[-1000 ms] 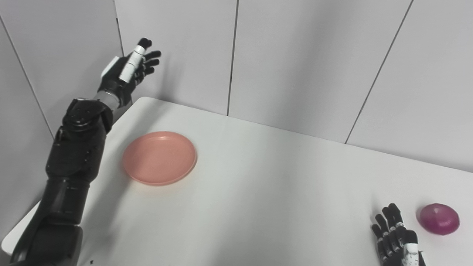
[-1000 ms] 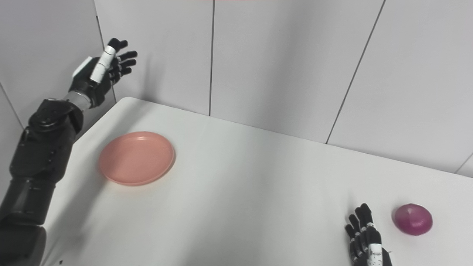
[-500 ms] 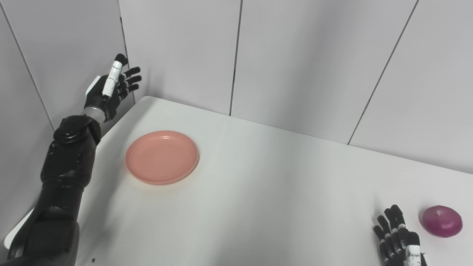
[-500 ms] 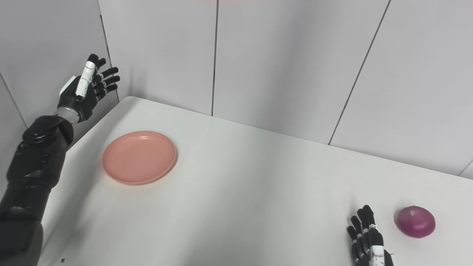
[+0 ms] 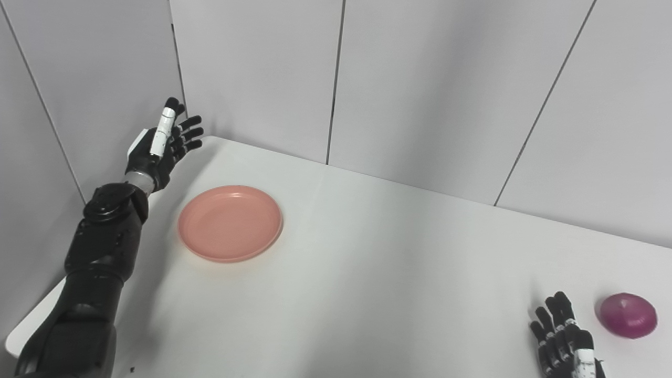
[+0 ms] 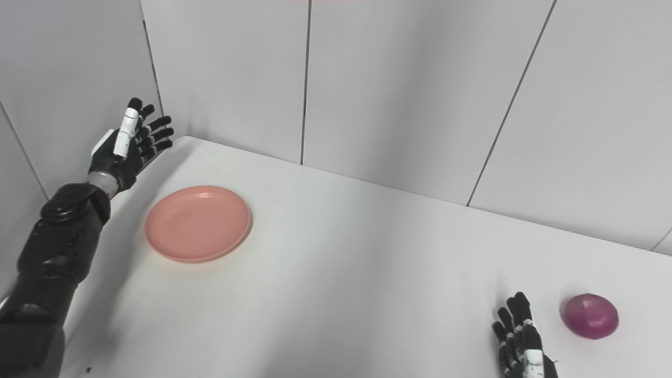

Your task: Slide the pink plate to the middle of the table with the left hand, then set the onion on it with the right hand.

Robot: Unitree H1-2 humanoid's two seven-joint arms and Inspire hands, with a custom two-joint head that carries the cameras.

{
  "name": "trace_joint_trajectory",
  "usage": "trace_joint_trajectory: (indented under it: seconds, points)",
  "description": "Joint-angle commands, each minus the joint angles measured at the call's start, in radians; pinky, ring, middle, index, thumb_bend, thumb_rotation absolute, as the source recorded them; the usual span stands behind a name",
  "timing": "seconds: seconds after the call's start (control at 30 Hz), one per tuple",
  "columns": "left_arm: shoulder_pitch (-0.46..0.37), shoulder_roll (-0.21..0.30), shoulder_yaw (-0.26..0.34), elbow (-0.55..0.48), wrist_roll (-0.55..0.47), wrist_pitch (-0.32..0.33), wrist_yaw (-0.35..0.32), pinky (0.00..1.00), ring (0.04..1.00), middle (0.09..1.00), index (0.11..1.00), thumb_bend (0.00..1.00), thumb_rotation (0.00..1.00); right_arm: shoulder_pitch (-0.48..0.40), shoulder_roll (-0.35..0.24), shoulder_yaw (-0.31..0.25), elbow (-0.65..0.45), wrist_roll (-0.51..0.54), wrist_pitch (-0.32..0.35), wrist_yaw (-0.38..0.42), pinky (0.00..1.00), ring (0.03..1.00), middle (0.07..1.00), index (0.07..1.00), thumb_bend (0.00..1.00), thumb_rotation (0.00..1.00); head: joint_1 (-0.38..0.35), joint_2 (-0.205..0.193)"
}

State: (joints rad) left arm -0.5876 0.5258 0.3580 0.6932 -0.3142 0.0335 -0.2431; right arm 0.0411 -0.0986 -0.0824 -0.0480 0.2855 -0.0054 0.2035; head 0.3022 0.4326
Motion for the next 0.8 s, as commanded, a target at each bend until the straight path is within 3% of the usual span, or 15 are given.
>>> trace_joint_trajectory:
  seconds: [0.0, 0.17, 0.33, 0.67, 0.77]
  points:
    - [-0.028, 0.019, 0.007, 0.01, -0.019, -0.057, -0.028, 0.89, 0.873, 0.868, 0.976, 0.94, 0.86, 0.076, 0.013, 0.005, 0.095, -0.001, -0.021, 0.006, 1.0, 1.0, 1.0, 1.0, 0.83, 0.87, 0.001, 0.001]
    - [-0.03, 0.014, 0.003, 0.138, -0.036, -0.127, -0.08, 0.87, 0.869, 0.869, 0.971, 0.94, 0.84, 0.074, 0.012, 0.002, 0.103, 0.003, -0.025, 0.009, 1.0, 1.0, 1.0, 1.0, 0.83, 0.87, -0.003, 0.002]
    - [-0.035, 0.007, -0.003, 0.243, -0.025, -0.188, -0.079, 0.76, 0.805, 0.814, 0.918, 0.99, 0.82, 0.076, 0.009, 0.001, 0.101, 0.003, -0.024, 0.011, 1.0, 1.0, 1.0, 1.0, 0.84, 0.87, -0.002, 0.007]
    - [-0.025, 0.005, -0.003, 0.302, -0.027, -0.23, -0.074, 0.71, 0.768, 0.802, 0.892, 0.98, 0.8, 0.077, 0.008, 0.001, 0.095, 0.002, -0.014, 0.007, 1.0, 1.0, 1.0, 1.0, 0.85, 0.86, 0.0, 0.014]
    - [-0.011, 0.0, -0.001, 0.297, -0.038, -0.225, -0.096, 0.74, 0.792, 0.813, 0.913, 0.94, 0.81, 0.079, 0.003, 0.003, 0.095, -0.002, -0.014, 0.009, 1.0, 1.0, 1.0, 1.0, 0.84, 0.87, -0.001, 0.015]
